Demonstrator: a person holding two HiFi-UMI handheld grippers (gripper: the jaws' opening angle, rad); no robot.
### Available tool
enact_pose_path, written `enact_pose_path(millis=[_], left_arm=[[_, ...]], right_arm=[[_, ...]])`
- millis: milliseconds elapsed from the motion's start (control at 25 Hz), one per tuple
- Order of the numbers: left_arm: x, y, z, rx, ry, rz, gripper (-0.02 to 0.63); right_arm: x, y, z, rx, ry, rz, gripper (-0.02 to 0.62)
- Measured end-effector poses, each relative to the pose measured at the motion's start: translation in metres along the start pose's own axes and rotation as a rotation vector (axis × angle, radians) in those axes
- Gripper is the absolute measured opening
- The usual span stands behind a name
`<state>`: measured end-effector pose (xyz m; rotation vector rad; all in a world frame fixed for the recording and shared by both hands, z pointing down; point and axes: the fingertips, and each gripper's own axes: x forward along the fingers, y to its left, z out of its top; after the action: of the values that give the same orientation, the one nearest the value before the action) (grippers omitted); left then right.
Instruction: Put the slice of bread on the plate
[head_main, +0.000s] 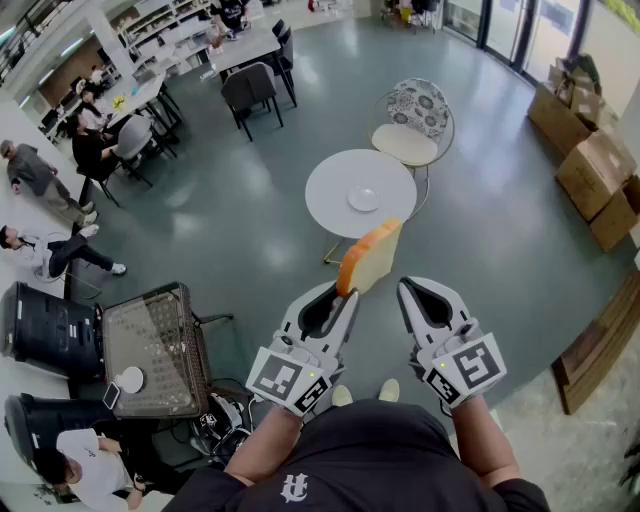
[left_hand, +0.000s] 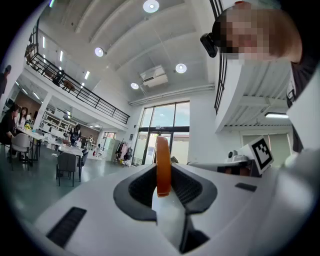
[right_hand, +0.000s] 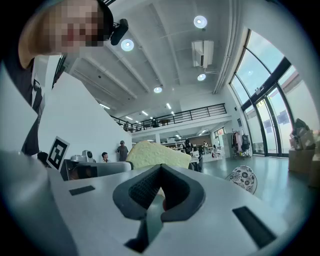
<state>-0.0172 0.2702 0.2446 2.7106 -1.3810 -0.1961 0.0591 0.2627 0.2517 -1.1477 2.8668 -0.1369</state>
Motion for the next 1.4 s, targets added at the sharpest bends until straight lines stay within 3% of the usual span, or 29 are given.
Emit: enact_pose_path(millis=[400,1400], left_arm=[[0.0,0.006,0.004,-0.002,0.003,0.011,0.092],[-0.032,0.051,-0.003,-0.019,0.011,0.039,0.092]], right_arm=[[0.003,0.009,0.004,-0.004,0.003,0.046,0.002],[0.019,0.025,-0.001,0.091,-0.057,-0.03,0.002]])
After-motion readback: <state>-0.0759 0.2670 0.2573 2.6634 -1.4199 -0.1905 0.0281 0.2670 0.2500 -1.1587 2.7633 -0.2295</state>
